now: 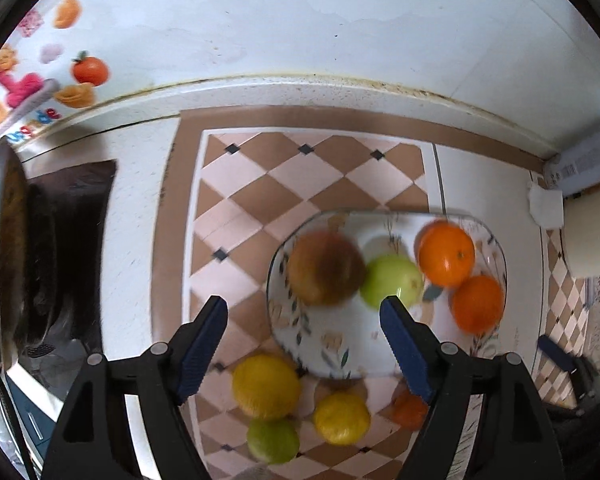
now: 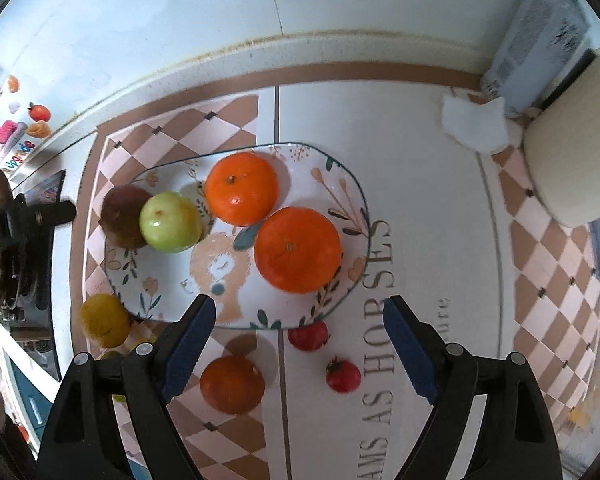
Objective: Organize fruits
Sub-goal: 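Grasp a second green apple with the left tool while the right tool grasps the dark red-orange fruit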
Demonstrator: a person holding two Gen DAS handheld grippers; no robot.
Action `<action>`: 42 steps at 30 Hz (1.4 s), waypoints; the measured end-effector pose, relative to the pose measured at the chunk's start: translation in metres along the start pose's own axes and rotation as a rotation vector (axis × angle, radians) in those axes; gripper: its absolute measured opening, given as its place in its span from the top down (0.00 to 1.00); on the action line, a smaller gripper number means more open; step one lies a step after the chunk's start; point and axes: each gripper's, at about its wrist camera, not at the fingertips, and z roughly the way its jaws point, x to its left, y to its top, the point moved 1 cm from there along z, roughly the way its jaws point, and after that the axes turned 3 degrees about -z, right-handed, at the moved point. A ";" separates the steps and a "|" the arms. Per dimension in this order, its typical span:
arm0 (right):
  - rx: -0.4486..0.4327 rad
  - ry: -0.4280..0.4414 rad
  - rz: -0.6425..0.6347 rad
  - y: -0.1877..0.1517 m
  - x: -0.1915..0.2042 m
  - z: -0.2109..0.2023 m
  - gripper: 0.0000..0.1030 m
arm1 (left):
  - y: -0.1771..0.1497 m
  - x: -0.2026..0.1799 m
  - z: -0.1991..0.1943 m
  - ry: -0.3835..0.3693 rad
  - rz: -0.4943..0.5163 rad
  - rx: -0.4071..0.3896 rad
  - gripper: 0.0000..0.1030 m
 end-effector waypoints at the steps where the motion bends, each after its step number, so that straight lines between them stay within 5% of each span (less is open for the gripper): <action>1: -0.015 -0.003 -0.001 -0.005 0.001 -0.009 0.14 | -0.010 -0.001 -0.007 0.004 0.009 -0.017 0.25; 13: -0.152 0.015 -0.033 -0.050 0.012 -0.107 0.14 | -0.093 -0.013 -0.088 0.010 0.046 -0.177 0.25; 27: -0.277 0.057 -0.066 -0.095 0.019 -0.200 0.14 | -0.147 -0.016 -0.167 -0.032 0.038 -0.296 0.25; 42: -0.251 0.102 -0.022 -0.104 0.011 -0.201 0.14 | -0.165 -0.013 -0.161 -0.039 -0.011 -0.265 0.25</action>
